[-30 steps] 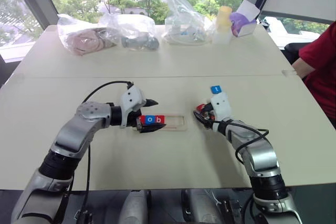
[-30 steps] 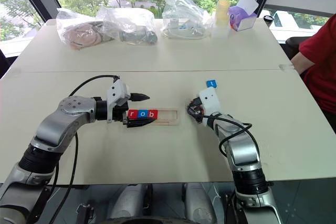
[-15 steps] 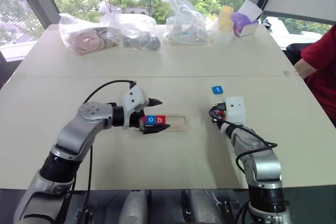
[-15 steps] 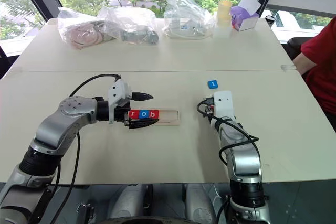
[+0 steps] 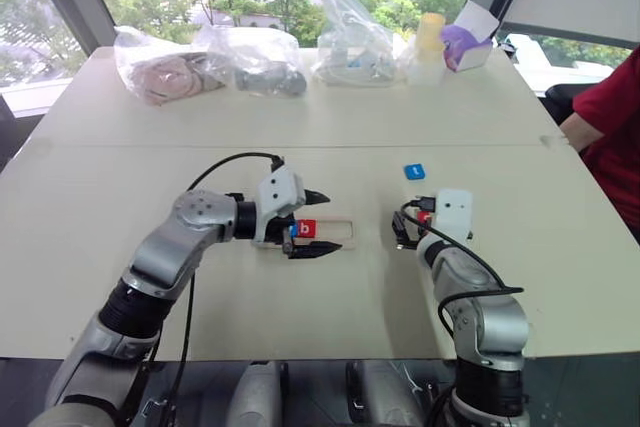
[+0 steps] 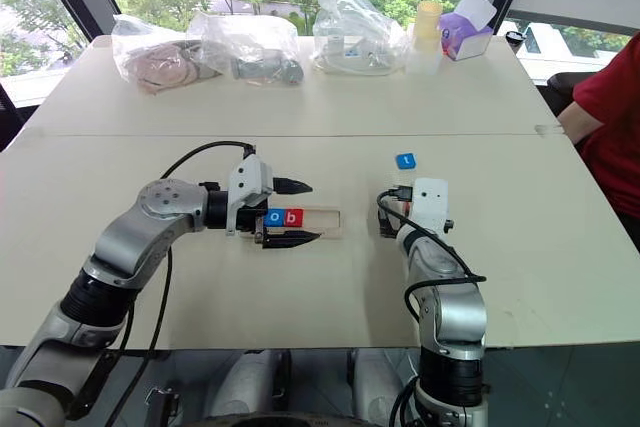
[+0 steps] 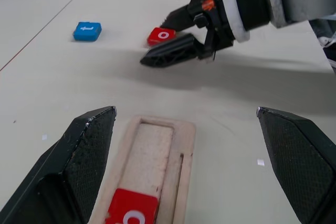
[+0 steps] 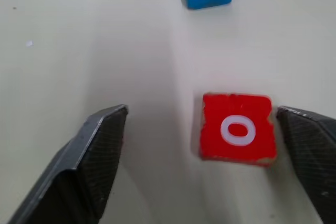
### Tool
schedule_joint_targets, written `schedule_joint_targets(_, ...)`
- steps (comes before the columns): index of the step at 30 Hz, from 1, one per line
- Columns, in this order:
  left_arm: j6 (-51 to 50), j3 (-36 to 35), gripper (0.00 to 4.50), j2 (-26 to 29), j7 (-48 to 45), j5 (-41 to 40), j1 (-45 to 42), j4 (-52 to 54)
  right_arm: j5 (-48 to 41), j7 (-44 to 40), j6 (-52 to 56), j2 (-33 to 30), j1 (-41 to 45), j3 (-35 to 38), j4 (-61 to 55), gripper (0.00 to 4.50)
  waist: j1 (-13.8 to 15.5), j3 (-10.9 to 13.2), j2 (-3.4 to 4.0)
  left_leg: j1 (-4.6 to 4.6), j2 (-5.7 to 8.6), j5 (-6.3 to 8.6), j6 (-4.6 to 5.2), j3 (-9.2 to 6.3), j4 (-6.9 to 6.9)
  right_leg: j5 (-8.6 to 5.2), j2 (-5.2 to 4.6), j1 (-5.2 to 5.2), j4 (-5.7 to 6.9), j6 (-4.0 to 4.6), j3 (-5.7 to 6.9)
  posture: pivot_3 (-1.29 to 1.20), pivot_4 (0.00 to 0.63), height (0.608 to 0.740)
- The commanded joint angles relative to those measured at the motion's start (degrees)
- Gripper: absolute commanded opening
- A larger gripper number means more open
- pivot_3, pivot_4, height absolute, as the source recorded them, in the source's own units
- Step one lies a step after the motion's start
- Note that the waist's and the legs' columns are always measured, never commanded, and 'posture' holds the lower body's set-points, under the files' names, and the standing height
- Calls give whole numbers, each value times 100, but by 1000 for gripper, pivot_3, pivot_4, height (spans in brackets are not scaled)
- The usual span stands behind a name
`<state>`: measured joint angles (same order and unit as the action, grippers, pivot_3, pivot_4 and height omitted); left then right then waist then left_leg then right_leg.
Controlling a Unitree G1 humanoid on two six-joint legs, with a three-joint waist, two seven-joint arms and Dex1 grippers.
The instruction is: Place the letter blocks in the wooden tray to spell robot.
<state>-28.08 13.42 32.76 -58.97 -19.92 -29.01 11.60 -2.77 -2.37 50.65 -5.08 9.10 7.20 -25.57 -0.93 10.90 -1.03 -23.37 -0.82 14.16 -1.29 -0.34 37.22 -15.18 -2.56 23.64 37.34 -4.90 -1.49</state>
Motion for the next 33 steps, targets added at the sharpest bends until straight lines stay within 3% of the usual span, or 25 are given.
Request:
schedule_joint_targets(1, -80, -449, 4500, 298, -204, -256, -51, 77, -203, -1071, -1173, -984, 120, 171, -22, 4384, -9, 1, 1, -1, 1, 0, 0, 1, -1, 1, -3, 0, -5, -2, -2, 0, 150, 740)
schedule_joint_targets(4, -307, -649, 4500, 677, -532, -553, 64, 259, -665, -2413, -2090, -1924, 210, 326, 624, 4384, -33, 1, 0, 2, 5, 1, 1, 3, -6, 1, 1, -4, -14, -3, -1, 0, 150, 740)
schedule_joint_targets(5, -382, -724, 4500, 847, -675, -665, 127, 363, -937, -3242, -2619, -2281, 226, 363, 890, 4384, -35, 1, 0, 6, 4, 1, 2, 4, -9, 2, 5, -8, -14, -5, 1, 0, 150, 740)
schedule_joint_targets(7, -437, -878, 4500, 1175, -847, -766, 290, 576, -875, -4139, -3373, -3051, 439, 272, 1778, 4384, -39, 4, 3, 6, 1, 2, 4, 10, -10, 2, 11, -7, -14, -6, 3, 0, 150, 740)
schedule_joint_targets(14, -592, -1374, 4500, 1975, -1033, -1034, 682, 1078, -828, -6277, -4269, -4117, 1042, -509, 3727, 4384, -15, 4, 1, 7, -5, 3, 5, 8, -7, 1, 14, -12, -13, -3, 5, 0, 150, 740)
schedule_joint_targets(19, -647, -1466, 4500, 2014, -775, -970, 797, 1120, -692, -6780, -4729, -4022, 1529, -881, 4691, 4384, -16, 6, 3, 6, -4, 3, 5, 12, -3, 1, 6, -12, -13, -4, 2, 0, 150, 740)
schedule_joint_targets(25, -708, -1538, 4500, 2076, -630, -1014, 897, 1173, -437, -6782, -5314, -3756, 2141, -1063, 5848, 4384, -26, 7, 1, 10, -4, 3, 5, 14, 0, 2, 9, -14, -10, -3, 1, 0, 150, 740)
schedule_joint_targets(32, -631, -1525, 4500, 2185, -502, -889, 1050, 1252, -430, -7063, -5307, -3615, 2245, -1155, 6204, 4384, -22, 6, 1, 15, -9, 3, 4, 13, -1, 2, 7, -19, -10, -3, 1, 0, 150, 740)
schedule_joint_targets(33, -638, -1537, 4500, 2189, -490, -902, 1063, 1263, -446, -7084, -5264, -3618, 2213, -1143, 6193, 3867, -21, 6, 1, 15, -9, 3, 4, 13, -1, 2, 7, -20, -10, -3, 1, 0, 150, 740)
